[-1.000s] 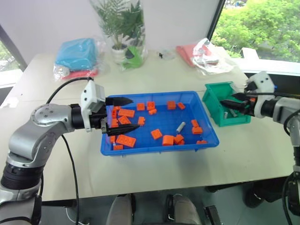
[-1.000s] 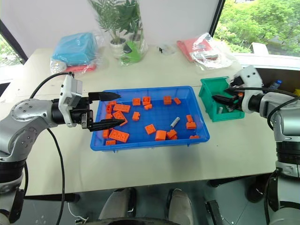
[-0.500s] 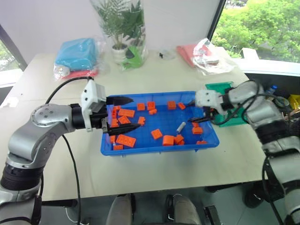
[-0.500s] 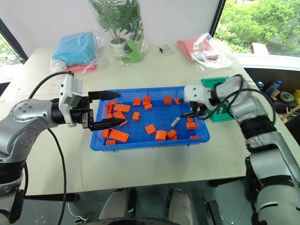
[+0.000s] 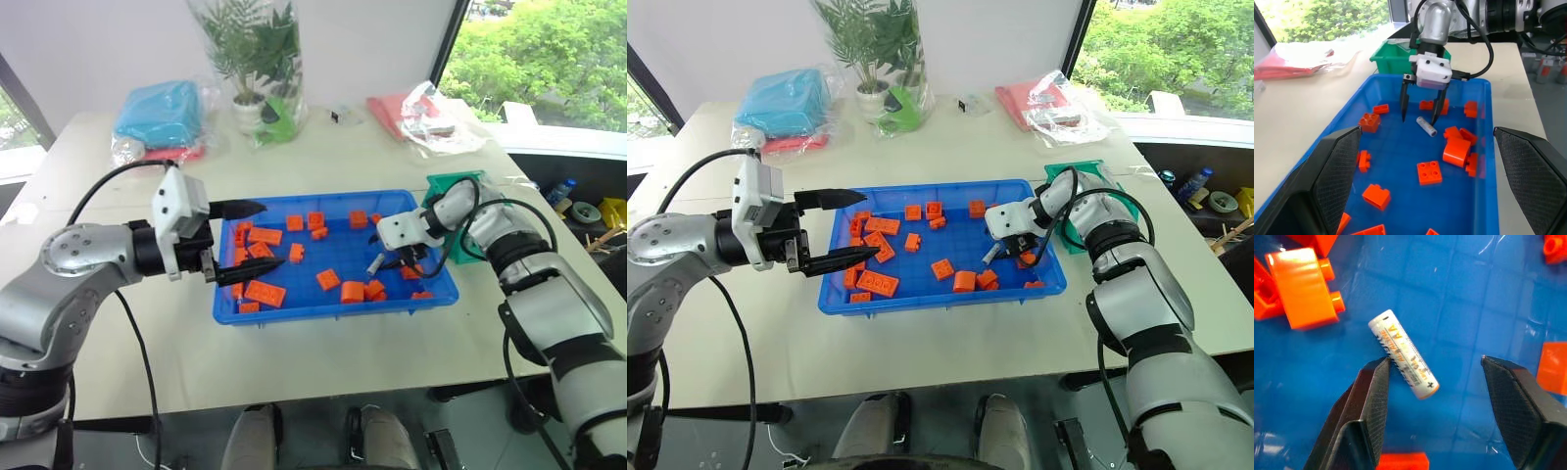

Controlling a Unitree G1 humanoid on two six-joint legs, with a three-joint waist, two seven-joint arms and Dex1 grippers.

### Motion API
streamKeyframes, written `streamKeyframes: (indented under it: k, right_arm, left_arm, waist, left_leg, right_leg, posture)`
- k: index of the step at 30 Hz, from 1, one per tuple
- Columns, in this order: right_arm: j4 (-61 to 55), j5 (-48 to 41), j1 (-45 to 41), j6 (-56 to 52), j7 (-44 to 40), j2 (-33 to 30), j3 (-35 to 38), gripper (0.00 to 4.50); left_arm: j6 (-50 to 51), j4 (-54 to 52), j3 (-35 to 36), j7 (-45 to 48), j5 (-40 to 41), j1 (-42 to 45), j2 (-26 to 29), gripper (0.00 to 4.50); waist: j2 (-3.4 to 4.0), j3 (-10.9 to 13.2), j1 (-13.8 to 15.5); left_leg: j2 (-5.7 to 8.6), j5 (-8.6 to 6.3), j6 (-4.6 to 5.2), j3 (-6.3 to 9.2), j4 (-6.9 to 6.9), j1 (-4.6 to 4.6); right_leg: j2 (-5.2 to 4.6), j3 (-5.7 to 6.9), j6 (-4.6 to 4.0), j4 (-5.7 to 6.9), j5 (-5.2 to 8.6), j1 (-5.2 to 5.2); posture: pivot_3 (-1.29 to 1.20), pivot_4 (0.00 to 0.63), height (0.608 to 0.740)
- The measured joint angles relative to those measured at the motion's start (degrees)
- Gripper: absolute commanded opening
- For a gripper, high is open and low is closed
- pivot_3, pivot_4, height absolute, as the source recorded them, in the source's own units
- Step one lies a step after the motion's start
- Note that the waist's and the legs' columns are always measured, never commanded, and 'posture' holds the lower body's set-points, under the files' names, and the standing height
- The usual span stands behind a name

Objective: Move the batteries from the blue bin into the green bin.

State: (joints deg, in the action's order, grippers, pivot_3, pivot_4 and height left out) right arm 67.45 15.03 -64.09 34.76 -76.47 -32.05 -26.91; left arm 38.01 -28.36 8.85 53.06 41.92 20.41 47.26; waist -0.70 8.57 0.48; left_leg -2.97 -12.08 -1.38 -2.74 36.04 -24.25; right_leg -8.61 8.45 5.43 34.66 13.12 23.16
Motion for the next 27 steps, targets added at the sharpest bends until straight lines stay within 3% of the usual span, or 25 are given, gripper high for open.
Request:
streamKeyframes:
  k: [3, 4, 8, 11, 16, 20, 24, 27]
  right_arm:
    - [0.89, -0.19, 0.24, -0.25, -1.94, 0.56, 0.89, 0.11]
    - [0.90, -0.36, 0.30, -0.72, -2.45, 0.77, 1.44, 0.00]
    - [-0.01, -3.83, 1.73, -6.33, -5.05, 2.34, 5.55, 0.01]
    - [-4.93, -7.54, 3.27, -16.09, -2.05, 2.72, 10.59, 0.01]
    - [-25.78, -13.93, 7.09, -42.52, 12.85, 1.46, 22.20, 0.01]
    - [-46.51, -16.28, 15.42, -65.89, 29.21, -1.28, 33.66, 0.01]
    - [-58.51, -15.97, 26.38, -78.61, 40.20, -2.71, 41.08, 0.01]
    - [-62.71, -15.87, 31.97, -82.33, 44.66, -2.91, 43.39, 0.01]
  left_arm:
    - [0.26, 0.00, 0.79, -0.34, 0.13, -0.05, 0.12, 4.50]
    - [0.27, 0.01, 1.01, -0.39, 0.13, 0.05, 0.18, 4.50]
    - [0.30, 0.21, 1.01, -0.34, 0.23, 0.79, 0.39, 4.50]
    - [0.30, 0.50, 0.84, -0.35, 0.22, 1.78, 0.38, 4.50]
    - [0.28, 0.82, 0.41, -0.32, 0.17, 2.11, -0.10, 4.50]
    - [-0.04, 1.75, -1.21, -0.07, -0.20, 2.28, -0.86, 4.50]
    - [-1.24, 3.93, -1.86, 1.00, -1.02, 2.63, -1.39, 4.50]
    - [-2.29, 5.47, -3.32, 2.26, -1.91, 3.49, -1.86, 4.50]
  waist:
    - [0.00, 0.00, -0.06]
    - [-0.01, 0.00, -0.10]
    - [-0.01, 0.00, -0.09]
    - [0.03, 0.03, -0.03]
    - [0.00, 0.01, 0.31]
    - [-0.14, -0.08, 1.32]
    - [-0.13, -0.08, 1.78]
    - [-0.07, -0.06, 1.69]
  left_leg:
    - [0.00, 0.00, 0.00, 0.00, 0.04, 0.02]
    - [0.00, 0.00, 0.00, 0.00, 0.04, 0.05]
    - [0.00, 0.01, -0.01, -0.01, 0.04, 0.07]
    - [0.00, 0.05, -0.07, -0.01, 0.04, 0.05]
    - [0.01, 0.04, -0.08, 0.00, 0.04, 0.03]
    - [0.05, 0.00, -0.07, 0.04, 0.05, 0.00]
    - [0.03, -0.06, -0.15, -0.03, 0.06, -0.04]
    - [0.02, -0.04, -0.10, -0.06, 0.03, -0.05]
  right_leg:
    - [0.00, -0.01, 0.07, 0.04, 0.05, -0.01]
    - [-0.01, -0.02, 0.07, 0.10, 0.05, -0.02]
    - [-0.02, -0.08, 0.02, 0.33, 0.01, -0.14]
    - [-0.02, -0.10, 0.01, 0.40, 0.01, -0.10]
    - [-0.04, -0.12, 0.00, 0.40, 0.01, -0.06]
    - [-0.06, -0.10, -0.17, 0.25, 0.14, 0.09]
    - [-0.06, -0.10, -0.01, 0.12, 0.26, 0.09]
    - [-0.06, -0.11, 0.00, 0.15, 0.26, 0.07]
  posture:
    - [0.00, 0.150, 0.672]
    - [0.00, 0.150, 0.672]
    - [0.00, 0.150, 0.672]
    - [0.00, 0.150, 0.672]
    - [0.00, 0.150, 0.672]
    - [0.00, 0.150, 0.672]
    - [0.00, 0.150, 0.672]
    - [0.00, 0.150, 0.672]
